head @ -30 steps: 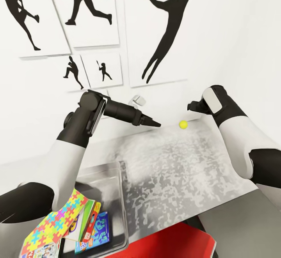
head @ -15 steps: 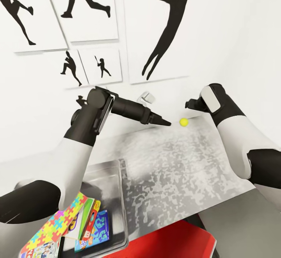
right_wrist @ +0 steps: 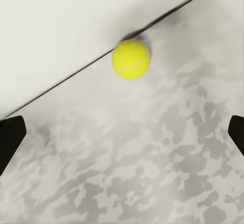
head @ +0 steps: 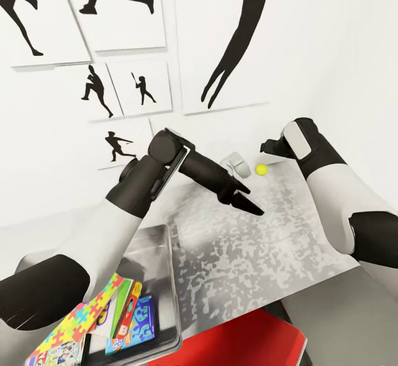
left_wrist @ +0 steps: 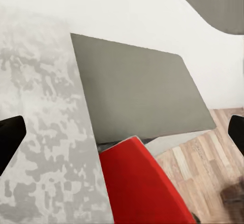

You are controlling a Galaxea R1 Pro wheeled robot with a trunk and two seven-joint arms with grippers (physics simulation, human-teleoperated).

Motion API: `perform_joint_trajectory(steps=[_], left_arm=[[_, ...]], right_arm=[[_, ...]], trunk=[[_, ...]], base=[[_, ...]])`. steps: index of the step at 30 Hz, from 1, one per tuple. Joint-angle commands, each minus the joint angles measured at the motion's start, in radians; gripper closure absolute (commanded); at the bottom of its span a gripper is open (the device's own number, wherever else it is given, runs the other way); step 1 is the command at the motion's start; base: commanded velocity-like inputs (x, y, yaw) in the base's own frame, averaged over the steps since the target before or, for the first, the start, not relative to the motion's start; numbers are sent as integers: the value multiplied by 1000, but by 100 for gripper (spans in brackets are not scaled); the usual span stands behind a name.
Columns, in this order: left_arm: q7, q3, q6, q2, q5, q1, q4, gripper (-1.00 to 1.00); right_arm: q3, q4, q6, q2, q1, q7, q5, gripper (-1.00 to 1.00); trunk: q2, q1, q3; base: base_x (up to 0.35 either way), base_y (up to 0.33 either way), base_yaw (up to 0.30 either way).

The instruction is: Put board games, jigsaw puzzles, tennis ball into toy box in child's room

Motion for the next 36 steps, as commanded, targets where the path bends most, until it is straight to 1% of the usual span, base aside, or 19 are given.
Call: perform_joint_trajectory(steps=[1, 2, 5, 10, 12, 14, 15, 16, 17, 18, 19, 20, 21, 22, 23, 25, 28, 34, 36], left_arm=[[-24, -18, 10, -1, -12, 1, -49, -100], [-38, -31, 10, -1, -12, 4, -104, -100], [-66, -42, 10, -1, -12, 9, -190, -100], [-69, -43, 10, 42, -8, 22, -252, -100], [-69, -32, 10, 63, 3, 32, -265, -100], [-69, -4, 10, 86, 44, 38, -278, -100], [-69, 21, 10, 102, 92, 41, -284, -100], [-69, 33, 10, 110, 120, 42, -286, -100], [-69, 56, 10, 128, 181, 47, -289, -100], [-69, 66, 10, 138, 211, 49, -289, -100], [-69, 84, 10, 161, 268, 53, -291, -100], [-69, 93, 10, 172, 294, 55, -291, -100], [-69, 109, 10, 192, 341, 58, -292, -100], [-69, 117, 10, 199, 362, 59, -292, -100], [-69, 131, 10, 211, 398, 60, -292, -100], [-69, 148, 10, 221, 438, 62, -293, -100], [-69, 158, 10, 227, 466, 63, -293, -100], [-69, 160, 10, 220, 483, 64, -294, -100], [-69, 155, 10, 209, 485, 64, -296, -100]], right_arm=[[8, -1, 2, -2, -1, 0, -10, -100], [8, -1, 2, -2, -1, 8, -10, -100], [8, -1, 1, -2, -1, 17, -9, -100], [10, -1, 1, -4, -1, 22, -9, -100], [10, -1, 1, -5, -1, 23, -9, -100], [10, -1, 1, -5, 0, 23, -9, -100], [10, -1, 0, -4, 0, 23, -9, -100], [9, -1, 0, -4, 0, 23, -9, -100], [9, -1, 0, -3, 0, 23, -9, -100], [9, -1, 0, -3, 0, 23, -10, -100], [9, -1, 0, -3, 0, 23, -10, -100], [9, -1, 0, -2, 0, 23, -10, -100], [8, -1, 0, -2, 0, 23, -10, -100], [8, -1, 0, -2, 0, 24, -10, -100], [8, -1, 0, -2, 0, 24, -10, -100], [8, -1, 0, -2, 0, 24, -10, -100], [7, -1, 0, -2, 0, 25, -10, -100], [6, -1, 0, -6, 0, 25, -10, -100], [6, -1, 0, -7, 0, 25, -10, -100]], trunk=[[-2, 1, -3], [-2, 1, -5], [-2, 1, -10], [-2, 1, -18], [-2, 1, -22], [-2, 1, -25], [-2, 1, -26], [-2, 1, -28], [-2, 1, -30], [-2, 1, -31], [-2, 1, -33], [-2, 1, -35], [-2, 1, -36], [-2, 1, -38], [-2, 1, -40], [-2, 1, -43], [-2, 1, -48], [-2, 1, -58], [-2, 1, -61]], base=[[0, 0, 0], [0, 0, 0], [0, 0, 0], [0, 0, 0], [0, 0, 0], [0, 0, 0], [0, 0, 0], [0, 0, 0], [0, 0, 0], [0, 0, 0], [0, 0, 0], [0, 0, 0], [0, 0, 0], [0, 0, 0], [0, 0, 0], [0, 0, 0], [0, 0, 0], [0, 0, 0], [0, 0, 0]])
